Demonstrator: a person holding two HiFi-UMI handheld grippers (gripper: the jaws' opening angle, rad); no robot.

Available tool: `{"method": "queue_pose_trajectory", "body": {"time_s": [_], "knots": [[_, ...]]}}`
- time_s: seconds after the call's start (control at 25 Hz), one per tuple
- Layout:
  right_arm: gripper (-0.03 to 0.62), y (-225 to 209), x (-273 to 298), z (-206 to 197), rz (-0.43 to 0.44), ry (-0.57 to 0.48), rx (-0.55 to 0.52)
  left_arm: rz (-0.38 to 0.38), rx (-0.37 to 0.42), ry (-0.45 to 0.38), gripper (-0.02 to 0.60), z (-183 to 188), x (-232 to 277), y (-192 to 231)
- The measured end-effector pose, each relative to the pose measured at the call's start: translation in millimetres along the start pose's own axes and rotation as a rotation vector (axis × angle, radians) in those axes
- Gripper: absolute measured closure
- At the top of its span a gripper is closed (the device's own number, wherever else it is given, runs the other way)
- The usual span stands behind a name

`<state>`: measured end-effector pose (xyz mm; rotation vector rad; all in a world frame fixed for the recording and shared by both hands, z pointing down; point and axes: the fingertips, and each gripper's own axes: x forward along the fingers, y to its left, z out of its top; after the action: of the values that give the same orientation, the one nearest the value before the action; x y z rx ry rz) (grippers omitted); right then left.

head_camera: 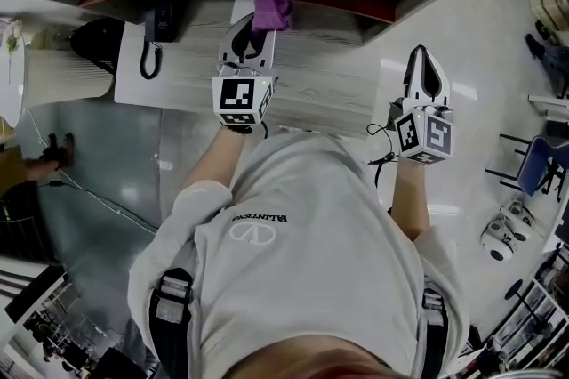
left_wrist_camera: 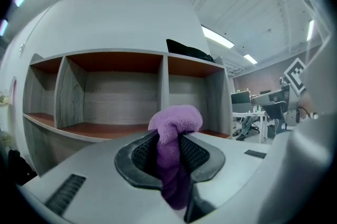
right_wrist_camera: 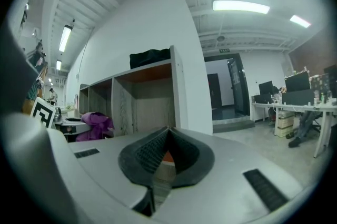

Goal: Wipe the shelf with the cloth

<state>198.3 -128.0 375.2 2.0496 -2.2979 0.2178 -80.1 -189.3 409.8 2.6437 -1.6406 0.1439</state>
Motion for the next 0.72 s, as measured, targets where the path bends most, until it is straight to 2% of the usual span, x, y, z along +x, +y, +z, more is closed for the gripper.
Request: {"method": "queue_pose_trajectory", "body": {"time_s": [0.2,0.44,0.72], "knots": [[0.594,-1.8,-7.9,25.6,-0.01,-0.054,-0.016,0.027,-0.007,-0.058,0.499,27.4,-10.9,12.5],[0.594,-10.0,-15.3,44.2,-0.028,-0.064,-0.043,0.055,-0.008,-0.108,0.499,51.1,-18.8,41.5],[0.594,-38.7,-28.5,70.3,-0.089,-0.103,-0.068,-0.011,0.035,-0.187,0.499,86.5,-28.2,46.9]]}}
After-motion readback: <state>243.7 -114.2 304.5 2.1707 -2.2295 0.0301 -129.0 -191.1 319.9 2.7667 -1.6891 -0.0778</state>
